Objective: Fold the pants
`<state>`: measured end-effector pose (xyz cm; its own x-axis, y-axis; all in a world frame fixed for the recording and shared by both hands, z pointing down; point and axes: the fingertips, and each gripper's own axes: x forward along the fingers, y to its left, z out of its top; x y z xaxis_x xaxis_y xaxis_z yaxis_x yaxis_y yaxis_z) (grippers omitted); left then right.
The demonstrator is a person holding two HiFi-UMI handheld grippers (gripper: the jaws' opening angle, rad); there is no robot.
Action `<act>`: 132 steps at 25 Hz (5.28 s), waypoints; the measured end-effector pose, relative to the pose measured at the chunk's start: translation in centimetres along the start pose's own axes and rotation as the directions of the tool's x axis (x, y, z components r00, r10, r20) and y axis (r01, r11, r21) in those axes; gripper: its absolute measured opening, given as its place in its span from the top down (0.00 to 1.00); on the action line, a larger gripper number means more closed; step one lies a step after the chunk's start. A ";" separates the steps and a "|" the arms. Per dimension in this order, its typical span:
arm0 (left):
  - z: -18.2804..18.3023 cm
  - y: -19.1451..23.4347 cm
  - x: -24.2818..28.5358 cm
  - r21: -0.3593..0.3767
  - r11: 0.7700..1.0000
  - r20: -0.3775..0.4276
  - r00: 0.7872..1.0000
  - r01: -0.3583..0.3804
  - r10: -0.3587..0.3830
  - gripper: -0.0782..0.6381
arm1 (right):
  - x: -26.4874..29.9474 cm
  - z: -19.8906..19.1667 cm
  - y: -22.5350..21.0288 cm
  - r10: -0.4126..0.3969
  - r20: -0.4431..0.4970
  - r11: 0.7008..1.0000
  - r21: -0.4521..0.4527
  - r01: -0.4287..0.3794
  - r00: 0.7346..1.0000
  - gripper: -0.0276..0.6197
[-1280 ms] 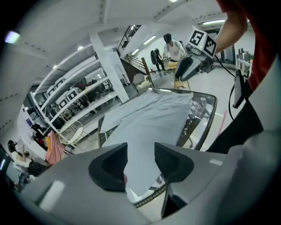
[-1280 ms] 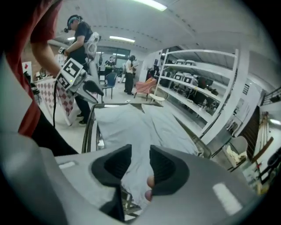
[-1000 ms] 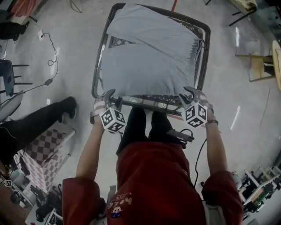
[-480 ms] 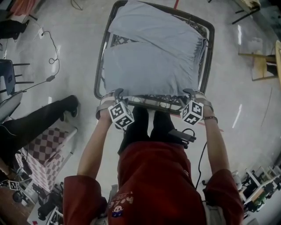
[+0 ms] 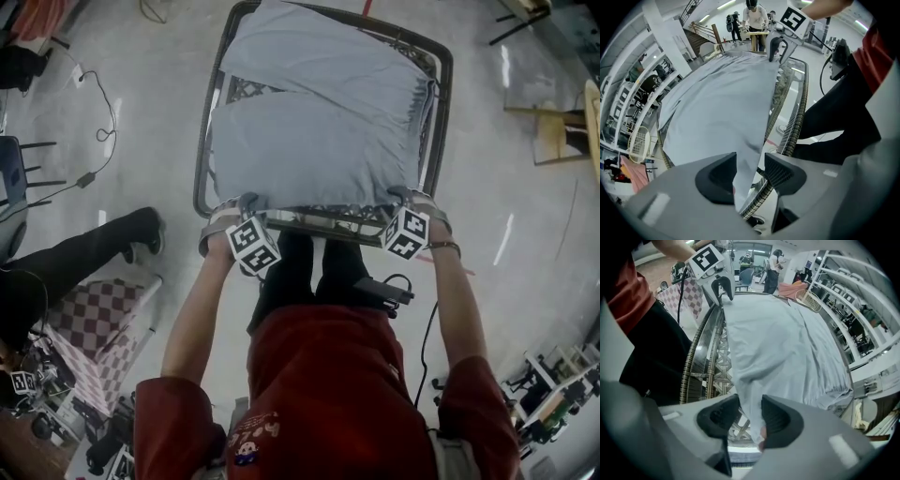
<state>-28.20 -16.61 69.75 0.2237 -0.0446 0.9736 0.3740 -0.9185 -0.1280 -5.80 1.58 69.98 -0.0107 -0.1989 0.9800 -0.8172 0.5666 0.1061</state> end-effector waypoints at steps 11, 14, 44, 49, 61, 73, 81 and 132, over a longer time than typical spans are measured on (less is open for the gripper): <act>0.1 0.7 -0.1 0.029 0.994 0.009 0.994 -0.109 0.109 0.87 | -0.2 -0.3 1.1 -0.007 0.007 1.000 0.031 0.007 1.000 0.94; -0.3 0.4 -0.4 0.028 0.993 0.031 0.993 -0.117 0.116 0.87 | -0.3 -0.1 1.4 -0.032 0.005 0.999 0.038 0.031 0.999 0.94; -3.4 -6.9 -7.0 -0.019 0.976 0.118 0.969 -0.218 0.218 0.87 | -5.3 -0.5 11.1 -0.249 0.064 0.949 0.216 0.230 0.966 0.94; -3.9 -9.0 -8.4 -0.018 0.971 0.122 0.964 -0.237 0.237 0.87 | -6.4 -1.3 13.6 -0.251 0.070 0.949 0.216 0.231 0.965 0.94; -0.5 -5.9 -12.3 -0.055 0.931 0.161 0.917 -0.361 0.366 0.87 | -10.6 0.2 11.3 -0.372 0.137 0.910 0.250 0.332 0.918 0.94; 4.5 3.9 -14.6 0.004 0.887 0.215 0.867 -0.462 0.450 0.87 | -14.4 1.3 1.8 -0.493 0.144 0.846 0.308 0.434 0.858 0.94; 6.6 14.4 -14.6 0.059 0.876 0.252 0.857 -0.478 0.450 0.87 | -14.7 3.3 -6.4 -0.526 0.093 0.814 0.344 0.468 0.845 0.94; 26.5 38.9 7.0 0.528 0.812 0.224 0.963 -0.248 0.149 0.86 | -0.2 -3.0 -27.3 -0.326 -0.229 0.735 0.548 0.399 0.917 0.91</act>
<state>11.74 -42.25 66.59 0.4725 -0.0921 0.8765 0.7237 -0.5271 -0.4455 18.21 -11.41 67.41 0.3892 -0.1839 0.9026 -0.9209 -0.1013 0.3764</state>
